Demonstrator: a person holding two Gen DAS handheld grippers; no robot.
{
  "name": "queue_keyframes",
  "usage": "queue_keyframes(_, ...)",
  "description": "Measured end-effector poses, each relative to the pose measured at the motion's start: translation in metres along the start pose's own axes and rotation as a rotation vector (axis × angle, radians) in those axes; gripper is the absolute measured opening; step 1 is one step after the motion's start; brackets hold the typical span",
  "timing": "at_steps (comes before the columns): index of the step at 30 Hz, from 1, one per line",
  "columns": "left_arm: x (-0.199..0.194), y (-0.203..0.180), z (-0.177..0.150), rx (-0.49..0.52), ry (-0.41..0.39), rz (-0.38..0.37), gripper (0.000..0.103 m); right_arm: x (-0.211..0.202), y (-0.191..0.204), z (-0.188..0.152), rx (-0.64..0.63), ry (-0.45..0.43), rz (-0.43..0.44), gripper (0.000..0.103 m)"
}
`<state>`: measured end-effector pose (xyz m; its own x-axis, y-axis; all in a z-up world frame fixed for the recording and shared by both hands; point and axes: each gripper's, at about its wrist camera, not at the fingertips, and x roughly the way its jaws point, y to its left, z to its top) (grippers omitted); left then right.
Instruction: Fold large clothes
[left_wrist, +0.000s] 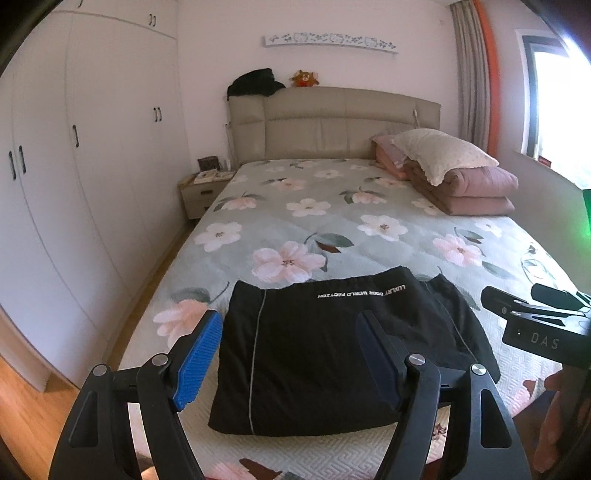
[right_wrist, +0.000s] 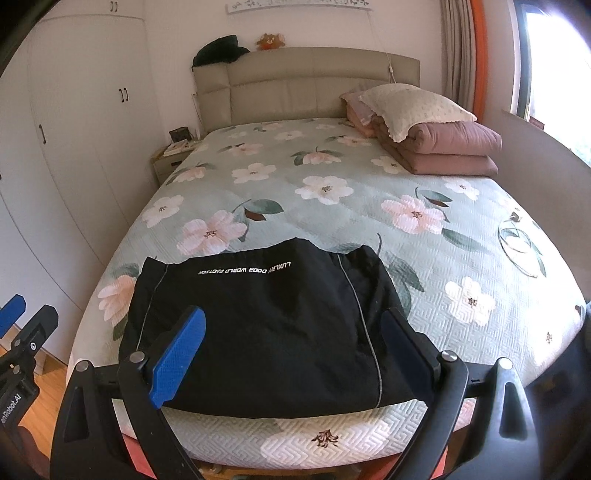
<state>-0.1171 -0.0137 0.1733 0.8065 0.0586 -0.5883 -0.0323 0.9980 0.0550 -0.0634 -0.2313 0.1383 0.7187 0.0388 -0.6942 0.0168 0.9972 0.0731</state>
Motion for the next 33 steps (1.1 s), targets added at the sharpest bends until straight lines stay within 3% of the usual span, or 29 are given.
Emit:
queue_keyframes(12, 0.004, 0.005, -0.001, 0.006, -0.015, 0.02, 0.076, 0.004, 0.002, -0.003, -0.014, 0.008, -0.005, 0.097)
queue_keyframes(24, 0.016, -0.004, -0.005, 0.016, 0.019, 0.034, 0.076, 0.008, -0.003, -0.006, -0.017, 0.023, 0.001, 0.097)
queue_keyframes(33, 0.009, -0.006, -0.008, 0.014, -0.026, 0.06, 0.076, 0.009, -0.006, -0.007, -0.016, 0.034, 0.007, 0.097)
